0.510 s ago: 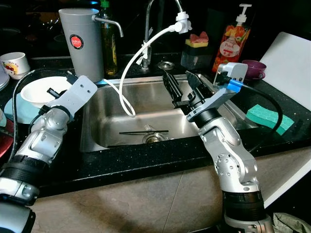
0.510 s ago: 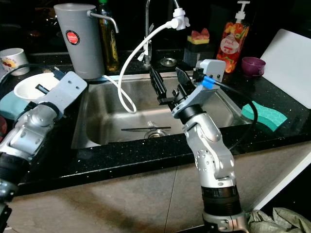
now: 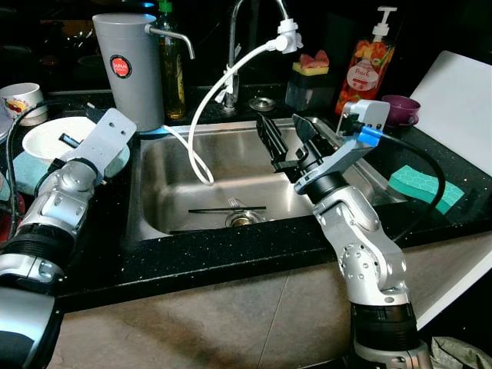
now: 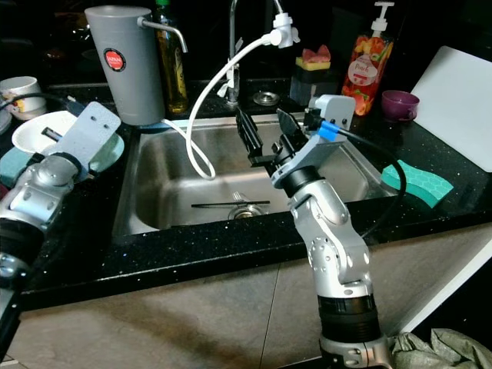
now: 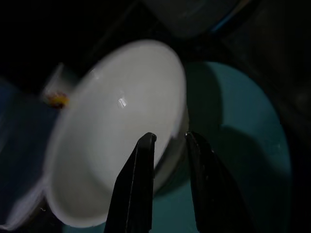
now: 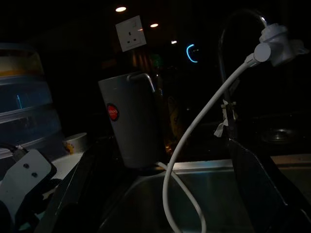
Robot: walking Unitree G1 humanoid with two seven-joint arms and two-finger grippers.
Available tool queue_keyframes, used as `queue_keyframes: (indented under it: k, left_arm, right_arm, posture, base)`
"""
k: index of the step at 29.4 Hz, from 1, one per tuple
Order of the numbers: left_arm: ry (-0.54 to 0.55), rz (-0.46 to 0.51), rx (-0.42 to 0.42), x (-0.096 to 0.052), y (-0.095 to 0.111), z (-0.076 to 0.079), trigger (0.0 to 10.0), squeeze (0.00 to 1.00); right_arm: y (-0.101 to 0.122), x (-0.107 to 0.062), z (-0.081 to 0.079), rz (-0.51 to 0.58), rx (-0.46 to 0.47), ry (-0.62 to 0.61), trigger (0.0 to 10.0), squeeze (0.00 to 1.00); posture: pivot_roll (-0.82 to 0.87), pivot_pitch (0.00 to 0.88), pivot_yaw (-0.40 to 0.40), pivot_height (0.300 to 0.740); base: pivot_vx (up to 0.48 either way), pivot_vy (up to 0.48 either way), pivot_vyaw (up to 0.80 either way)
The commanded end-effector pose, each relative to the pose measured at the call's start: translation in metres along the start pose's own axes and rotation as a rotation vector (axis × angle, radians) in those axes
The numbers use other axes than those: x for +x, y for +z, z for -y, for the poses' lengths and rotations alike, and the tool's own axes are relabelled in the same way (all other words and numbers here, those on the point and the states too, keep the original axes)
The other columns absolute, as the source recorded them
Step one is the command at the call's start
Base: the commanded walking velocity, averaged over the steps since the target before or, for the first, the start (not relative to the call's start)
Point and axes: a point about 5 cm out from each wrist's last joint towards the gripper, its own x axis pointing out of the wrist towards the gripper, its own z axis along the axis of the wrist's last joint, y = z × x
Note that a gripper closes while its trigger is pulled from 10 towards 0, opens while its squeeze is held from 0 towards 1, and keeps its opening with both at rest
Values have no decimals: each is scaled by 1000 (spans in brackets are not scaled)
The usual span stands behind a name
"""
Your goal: Kitchen organization
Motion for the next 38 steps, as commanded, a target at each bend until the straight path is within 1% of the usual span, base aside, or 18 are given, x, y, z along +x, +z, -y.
queue_keyframes:
  k: [1, 3, 6, 12, 13, 14, 15, 16, 25, 27, 29, 30, 31, 32, 33, 34, 37, 38]
  left_arm:
    - [-38, -29, -66, 2, -7, 4, 10000, 0]
    - [-38, -29, -66, 2, -7, 4, 10000, 0]
    - [-38, -46, -106, 2, -11, 4, 10000, 0]
    - [-14, -48, -118, 3, -13, -1, 10000, 0]
    - [-8, -48, -119, 3, -14, -2, 8745, 0]
    - [-8, -48, -119, 3, -14, -2, 8745, 0]
    - [-4, -46, -118, 4, -14, -3, 6667, 0]
    - [-2, -44, -114, 4, -13, -3, 0, 0]
    - [13, -12, -92, 5, -8, -5, 0, 0]
    - [36, 23, -63, 5, -3, -6, 0, 0]
    - [70, 99, -17, 4, 9, -8, 0, 0]
    - [70, 99, -17, 4, 9, -8, 0, 0]
    - [98, 188, 34, 3, 21, -8, 8118, 0]
    - [98, 188, 34, 3, 21, -8, 8118, 0]
    - [114, 248, 66, 1, 30, -8, 10000, 0]
    - [114, 248, 66, 1, 30, -8, 10000, 0]
    - [91, 455, 129, -8, 58, 0, 10000, 0]
    - [91, 455, 129, -8, 58, 0, 10000, 0]
  right_arm:
    - [2, -3, -2, 10, 9, 11, 10000, 0]
    - [2, -3, -2, 10, 9, 11, 10000, 0]
    - [2, -3, -2, 9, 9, 8, 10000, 0]
    - [3, -2, -2, 10, 10, 9, 10000, 0]
    - [3, -2, -3, 10, 11, 9, 10000, 0]
    - [3, -2, -3, 10, 11, 9, 10000, 0]
    - [3, -2, -3, 11, 11, 10, 10000, 0]
    - [3, -2, -3, 11, 11, 10, 10000, 0]
    - [3, -2, -3, 11, 12, 9, 10000, 0]
    - [4, -2, -3, 11, 11, 8, 10000, 0]
    - [3, -2, -3, 11, 11, 7, 10000, 0]
    - [3, -2, -3, 11, 11, 7, 10000, 0]
    - [3, -2, -3, 11, 12, 6, 10000, 0]
    - [3, -2, -3, 11, 12, 6, 10000, 0]
    - [3, -2, -3, 11, 12, 6, 10000, 0]
    - [3, -2, -3, 11, 12, 6, 10000, 0]
    - [3, -1, -3, 12, 12, 4, 10000, 0]
    - [3, -1, -3, 12, 12, 4, 10000, 0]
  posture:
    - [41, 175, -43, 740]
    - [41, 175, -43, 740]
    - [39, 178, -43, 740]
    - [39, 178, -43, 740]
    - [39, 178, -43, 740]
    - [39, 178, -43, 740]
    - [39, 178, -43, 740]
    - [39, 178, -43, 740]
    - [39, 178, -43, 740]
    - [39, 178, -43, 740]
    - [39, 177, -46, 740]
    - [39, 177, -46, 740]
    - [39, 177, -46, 740]
    - [39, 177, -46, 740]
    - [39, 177, -46, 740]
    - [39, 177, -46, 740]
    - [39, 177, -46, 740]
    - [39, 177, -46, 740]
  base:
    - [0, 0, 0]
    - [0, 0, 0]
    - [0, 0, 0]
    - [0, 0, 0]
    - [0, 0, 0]
    - [0, 0, 0]
    - [0, 0, 0]
    - [0, 0, 0]
    - [0, 0, 0]
    - [0, 0, 0]
    - [0, 0, 0]
    - [0, 0, 0]
    - [0, 0, 0]
    - [0, 0, 0]
    - [0, 0, 0]
    - [0, 0, 0]
    - [0, 0, 0]
    - [0, 0, 0]
